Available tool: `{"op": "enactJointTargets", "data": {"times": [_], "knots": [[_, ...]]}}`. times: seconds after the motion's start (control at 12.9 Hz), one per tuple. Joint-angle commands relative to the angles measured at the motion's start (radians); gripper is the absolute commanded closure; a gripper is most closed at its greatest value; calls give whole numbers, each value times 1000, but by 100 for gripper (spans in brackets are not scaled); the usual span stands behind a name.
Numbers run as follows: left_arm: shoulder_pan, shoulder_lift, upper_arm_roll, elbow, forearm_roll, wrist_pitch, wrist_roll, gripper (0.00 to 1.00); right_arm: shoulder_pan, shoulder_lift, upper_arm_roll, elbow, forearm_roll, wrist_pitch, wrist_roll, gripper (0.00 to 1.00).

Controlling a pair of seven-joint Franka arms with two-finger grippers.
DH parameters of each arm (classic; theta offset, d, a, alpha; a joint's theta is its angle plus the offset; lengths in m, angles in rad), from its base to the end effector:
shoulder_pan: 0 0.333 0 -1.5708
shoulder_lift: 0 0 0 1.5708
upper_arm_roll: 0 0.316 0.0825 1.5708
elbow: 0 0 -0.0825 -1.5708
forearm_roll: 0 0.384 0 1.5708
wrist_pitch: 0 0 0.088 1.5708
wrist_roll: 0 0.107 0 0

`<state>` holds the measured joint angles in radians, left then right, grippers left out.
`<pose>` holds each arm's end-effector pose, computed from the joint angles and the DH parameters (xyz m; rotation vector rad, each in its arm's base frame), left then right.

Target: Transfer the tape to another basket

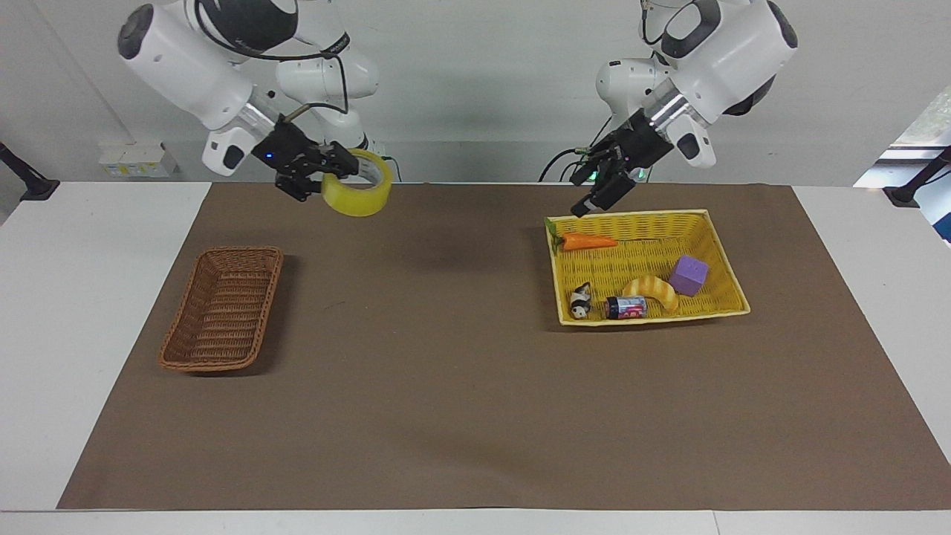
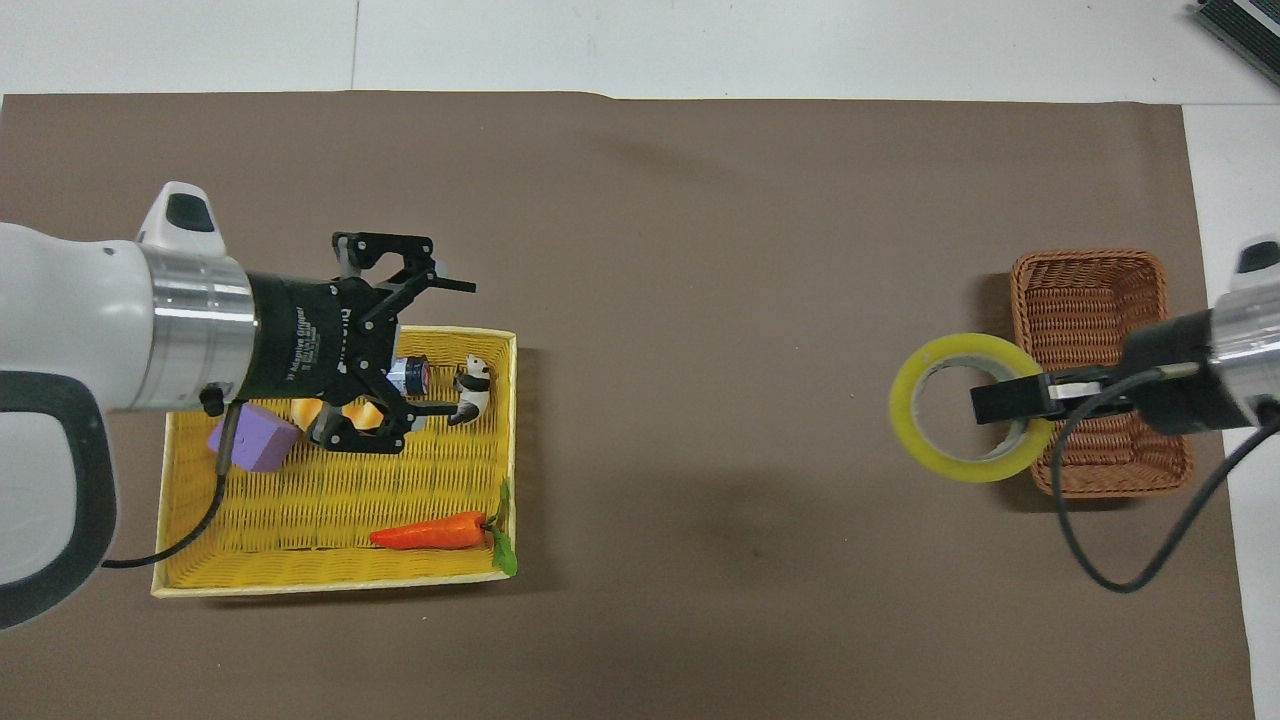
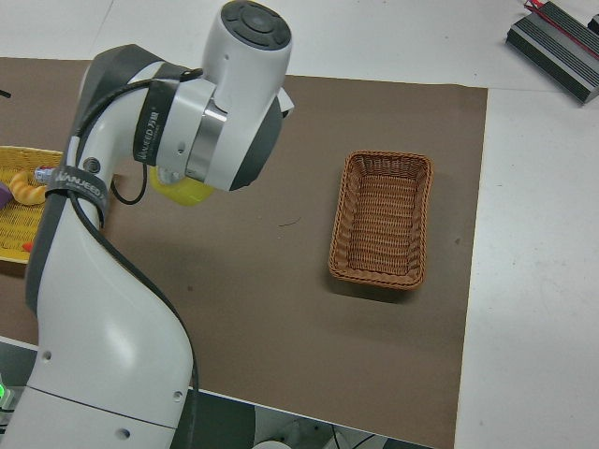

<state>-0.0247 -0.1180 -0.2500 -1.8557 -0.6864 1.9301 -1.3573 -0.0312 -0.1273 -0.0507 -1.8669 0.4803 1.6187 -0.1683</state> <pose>0.5133 -0.1973 0.5980 2.0450 1.5036 -0.4418 0.5126 0.0042 0.5686 -2.6449 -0.0451 0.0779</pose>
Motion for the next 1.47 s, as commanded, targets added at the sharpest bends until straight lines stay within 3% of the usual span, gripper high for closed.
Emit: {"op": "enactJointTargets", "data": {"times": [0.0,0.31,0.54,1.0,1.24,1.39], "knots": [[90,-3,-12,4,16,-57,110,0,-125,56,8,5,-20,51,-87,100],[157,4,-11,26,192,-132,464,0,-255,239,8,18,-49,229,-280,100],[160,3,-12,26,348,-140,715,0,-299,345,9,41,-31,332,-319,100],[189,17,-11,52,569,-132,1237,0,-380,442,9,52,-28,368,-404,100],[195,53,-11,119,614,-170,1301,0,-365,443,11,35,-20,379,-355,100],[226,81,-9,197,610,-264,1288,0,-365,462,11,28,-20,382,-350,100]]}}
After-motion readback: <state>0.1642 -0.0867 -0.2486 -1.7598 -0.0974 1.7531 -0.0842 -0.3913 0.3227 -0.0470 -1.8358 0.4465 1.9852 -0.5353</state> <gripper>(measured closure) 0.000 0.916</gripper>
